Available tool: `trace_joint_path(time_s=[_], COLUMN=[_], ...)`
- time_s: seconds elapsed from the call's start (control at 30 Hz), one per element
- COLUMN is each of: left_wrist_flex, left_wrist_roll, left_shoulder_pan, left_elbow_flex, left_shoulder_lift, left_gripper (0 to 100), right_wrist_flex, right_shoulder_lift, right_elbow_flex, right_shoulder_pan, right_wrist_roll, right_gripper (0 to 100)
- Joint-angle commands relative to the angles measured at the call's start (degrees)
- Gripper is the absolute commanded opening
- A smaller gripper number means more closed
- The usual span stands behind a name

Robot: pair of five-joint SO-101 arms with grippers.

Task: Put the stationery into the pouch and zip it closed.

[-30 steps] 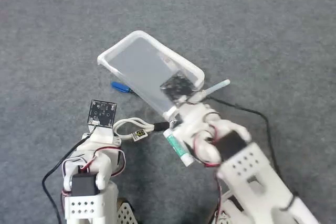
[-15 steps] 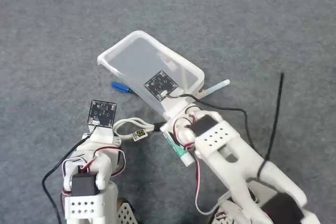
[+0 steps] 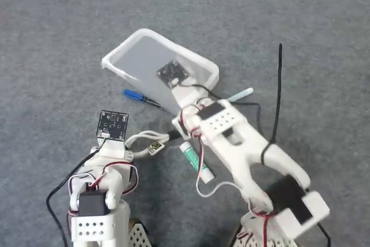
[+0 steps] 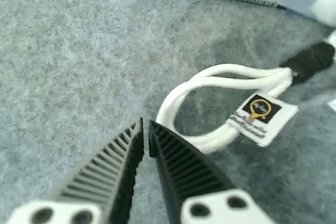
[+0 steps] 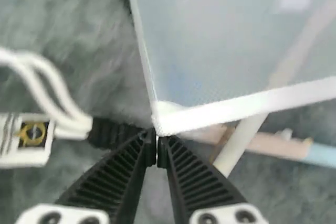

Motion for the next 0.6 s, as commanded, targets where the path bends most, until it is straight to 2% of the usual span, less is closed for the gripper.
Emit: trace_joint_path(time_s=[0.0,0.27,0.57], left_wrist_flex=[-0.5,-0.5,-0.6], left_wrist_roll=[-0.2,-0.2,-0.2], left_shoulder_pan=[-0.2,-0.2,-0.2], left_elbow_flex=[-0.6,-0.6,-0.7], left_shoulder_lift=[-1.2,-1.2,-1.2], left_gripper=[1,1,1], right_wrist_flex=[-1.1,1.5,16.3], right_shoulder_lift=[3.8,15.3,8.6], right_elbow_flex=[-11.0,-24.8,-28.6], right_shoulder_pan=[2.5,6.0,2.6], right_wrist_roll=[-0.6,-0.6,-0.8], right_gripper=[1.3,1.6,1.7])
